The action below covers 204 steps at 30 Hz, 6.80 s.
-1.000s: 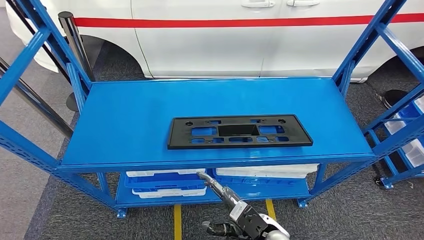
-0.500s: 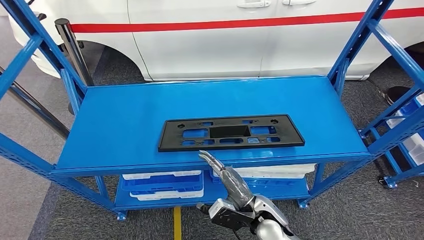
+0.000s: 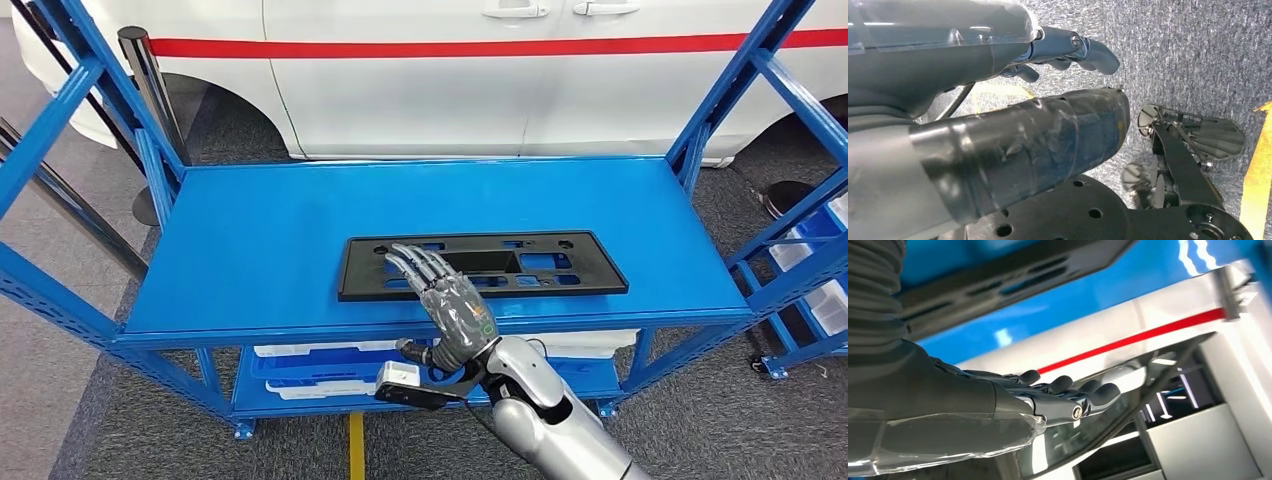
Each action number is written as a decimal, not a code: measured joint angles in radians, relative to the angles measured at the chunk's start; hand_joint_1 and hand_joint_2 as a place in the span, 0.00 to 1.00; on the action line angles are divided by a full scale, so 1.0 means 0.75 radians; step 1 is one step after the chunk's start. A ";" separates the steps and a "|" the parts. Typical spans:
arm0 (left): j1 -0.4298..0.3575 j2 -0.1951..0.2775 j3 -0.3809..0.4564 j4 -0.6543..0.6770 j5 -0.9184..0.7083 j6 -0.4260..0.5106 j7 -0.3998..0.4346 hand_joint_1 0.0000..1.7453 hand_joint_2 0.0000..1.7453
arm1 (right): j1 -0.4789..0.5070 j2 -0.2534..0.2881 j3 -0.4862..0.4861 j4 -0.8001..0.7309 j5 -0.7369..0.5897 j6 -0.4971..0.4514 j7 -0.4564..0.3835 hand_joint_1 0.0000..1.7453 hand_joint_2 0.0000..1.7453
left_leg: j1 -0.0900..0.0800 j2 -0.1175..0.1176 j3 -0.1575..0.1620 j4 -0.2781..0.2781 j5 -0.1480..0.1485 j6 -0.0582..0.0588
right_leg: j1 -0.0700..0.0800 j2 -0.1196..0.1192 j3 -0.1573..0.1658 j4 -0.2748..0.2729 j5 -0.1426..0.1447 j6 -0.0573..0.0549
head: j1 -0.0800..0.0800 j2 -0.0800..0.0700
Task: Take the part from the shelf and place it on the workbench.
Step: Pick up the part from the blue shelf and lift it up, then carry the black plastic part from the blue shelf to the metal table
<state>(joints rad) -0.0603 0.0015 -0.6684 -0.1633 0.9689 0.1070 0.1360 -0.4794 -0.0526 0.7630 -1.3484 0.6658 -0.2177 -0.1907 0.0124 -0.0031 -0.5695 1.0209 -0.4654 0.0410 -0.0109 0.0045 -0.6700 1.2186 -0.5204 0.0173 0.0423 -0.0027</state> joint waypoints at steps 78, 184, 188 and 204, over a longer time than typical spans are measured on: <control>0.000 0.028 -0.048 0.001 0.079 0.059 -0.054 0.00 1.00 | -0.581 0.141 -0.046 1.178 0.078 0.140 0.162 1.00 1.00 | 0.016 0.001 -0.063 0.116 -0.010 -0.075 | 0.006 -0.020 0.140 -0.275 0.086 -0.047 | -0.003 0.000; -0.026 -0.020 -0.208 0.008 0.134 -0.014 0.002 0.00 1.00 | 0.336 0.182 -0.299 0.004 -0.790 0.182 -0.331 1.00 1.00 | -0.015 0.026 -0.006 -0.026 0.023 -0.007 | -0.005 -0.007 -0.017 0.089 0.011 -0.012 | -0.003 0.000; -0.026 -0.020 -0.208 0.008 0.134 -0.015 0.002 0.00 1.00 | 0.335 0.180 -0.298 -0.007 -0.790 0.182 -0.331 1.00 1.00 | -0.016 0.023 -0.065 0.010 0.054 -0.037 | 0.001 -0.003 0.194 -0.218 -0.014 -0.025 | -0.004 0.000; -0.030 -0.017 -0.235 0.010 0.132 -0.014 0.008 0.00 1.00 | 0.355 0.164 -0.281 -0.053 -0.795 0.171 -0.347 1.00 1.00 | -0.018 0.010 0.158 -0.040 -0.109 -0.050 | 0.021 -0.015 -0.025 -0.243 0.200 -0.066 | -0.003 0.000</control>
<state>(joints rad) -0.0828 -0.0111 -0.8445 -0.1556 1.0677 0.0968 0.1418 -0.2133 0.0703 0.5520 -1.3879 0.0692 -0.0898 -0.4512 -0.0010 0.0044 -0.4513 0.9911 -0.5472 0.0032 0.0051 -0.0066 -0.6889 1.0367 -0.3705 -0.0321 0.0401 -0.0027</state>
